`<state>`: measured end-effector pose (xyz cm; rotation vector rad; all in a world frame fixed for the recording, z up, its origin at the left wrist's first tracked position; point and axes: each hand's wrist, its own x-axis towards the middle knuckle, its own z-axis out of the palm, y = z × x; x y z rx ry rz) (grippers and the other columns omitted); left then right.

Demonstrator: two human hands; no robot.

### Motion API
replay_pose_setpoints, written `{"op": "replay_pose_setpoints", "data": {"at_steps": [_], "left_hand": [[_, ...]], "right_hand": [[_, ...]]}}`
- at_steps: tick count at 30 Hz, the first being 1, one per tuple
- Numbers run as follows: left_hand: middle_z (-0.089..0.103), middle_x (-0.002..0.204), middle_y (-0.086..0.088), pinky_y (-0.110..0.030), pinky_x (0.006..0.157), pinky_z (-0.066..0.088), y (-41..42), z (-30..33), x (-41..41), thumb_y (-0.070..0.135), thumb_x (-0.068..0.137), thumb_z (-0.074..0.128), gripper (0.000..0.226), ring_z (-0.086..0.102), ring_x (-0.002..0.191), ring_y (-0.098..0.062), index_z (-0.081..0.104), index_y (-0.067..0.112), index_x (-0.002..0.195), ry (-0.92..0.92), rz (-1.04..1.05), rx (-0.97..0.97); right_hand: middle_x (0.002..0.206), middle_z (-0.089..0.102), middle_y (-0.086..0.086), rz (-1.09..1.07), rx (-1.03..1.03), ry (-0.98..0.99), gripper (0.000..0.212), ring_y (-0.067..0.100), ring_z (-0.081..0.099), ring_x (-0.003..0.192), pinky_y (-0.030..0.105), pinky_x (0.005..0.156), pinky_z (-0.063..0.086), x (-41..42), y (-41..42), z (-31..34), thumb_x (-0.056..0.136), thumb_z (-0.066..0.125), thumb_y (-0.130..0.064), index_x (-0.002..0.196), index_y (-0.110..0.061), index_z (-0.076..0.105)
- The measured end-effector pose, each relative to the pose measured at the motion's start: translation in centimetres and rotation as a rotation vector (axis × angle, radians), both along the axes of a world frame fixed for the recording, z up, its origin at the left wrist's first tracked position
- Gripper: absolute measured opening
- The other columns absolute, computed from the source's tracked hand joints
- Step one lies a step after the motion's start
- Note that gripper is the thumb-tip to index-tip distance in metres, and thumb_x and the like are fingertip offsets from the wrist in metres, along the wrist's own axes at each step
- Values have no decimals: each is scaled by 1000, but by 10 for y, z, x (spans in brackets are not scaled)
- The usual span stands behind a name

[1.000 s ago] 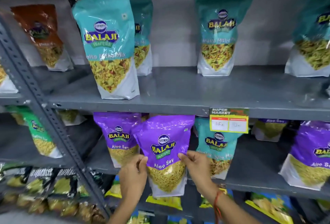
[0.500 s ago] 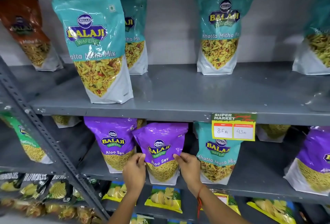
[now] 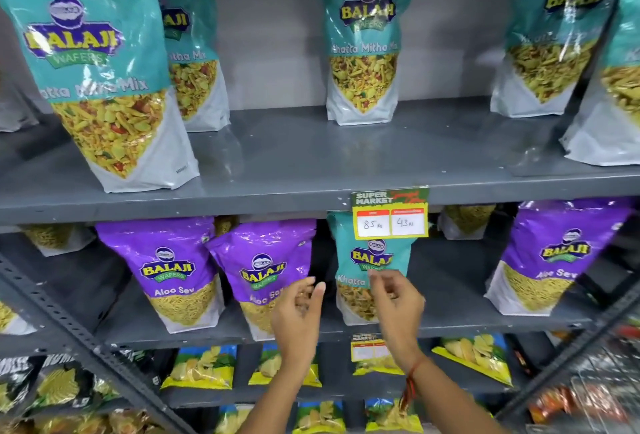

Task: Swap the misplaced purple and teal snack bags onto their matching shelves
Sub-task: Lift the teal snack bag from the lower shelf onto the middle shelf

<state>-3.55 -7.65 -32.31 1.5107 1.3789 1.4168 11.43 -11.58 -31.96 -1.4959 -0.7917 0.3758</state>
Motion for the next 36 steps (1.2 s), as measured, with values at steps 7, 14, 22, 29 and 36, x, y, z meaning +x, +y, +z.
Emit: {"op": "replay_pose_setpoints", "data": {"at_steps": [7, 14, 22, 29, 36], "left_hand": [[75, 100, 3, -38, 73, 58, 36, -4, 46, 42, 91, 58, 33, 71, 88, -14, 70, 16, 107, 305, -158, -80], [71, 66, -1, -40, 50, 49, 33, -10, 45, 36, 91, 60, 27, 62, 56, -17, 68, 17, 73, 393, -87, -7], [52, 50, 6, -25, 48, 32, -39, -15, 13, 36, 89, 62, 30, 49, 52, -8, 56, 29, 60, 274, -165, 73], [68, 77, 15, -20, 57, 46, -105, 45, -13, 42, 76, 67, 15, 60, 63, -7, 61, 40, 61, 47, -148, 197], [67, 63, 17, -21, 61, 47, -79, 177, -15, 45, 79, 61, 13, 57, 59, 2, 64, 38, 69, -59, -82, 496]], "right_hand": [[88, 77, 0, 85, -225, 110, 23, 19, 74, 87, 37, 74, 58, 77, 25, -8, 90, 72, -39, 98, -17, 72], [48, 56, 5, 119, -146, -110, 42, 1, 38, 51, 24, 50, 26, 87, 14, -17, 94, 68, -30, 56, -11, 64], [46, 36, 5, 170, -84, -163, 54, 6, 27, 52, 31, 50, 22, 68, -60, -12, 92, 69, -31, 54, 2, 48], [48, 37, 0, 167, 147, -283, 49, 4, 32, 51, 31, 50, 27, 46, -122, 57, 86, 69, -31, 51, -4, 48], [55, 62, 18, 116, 410, -355, 47, 16, 45, 54, 37, 55, 41, 38, -101, 202, 81, 68, -36, 60, 6, 67]]}}
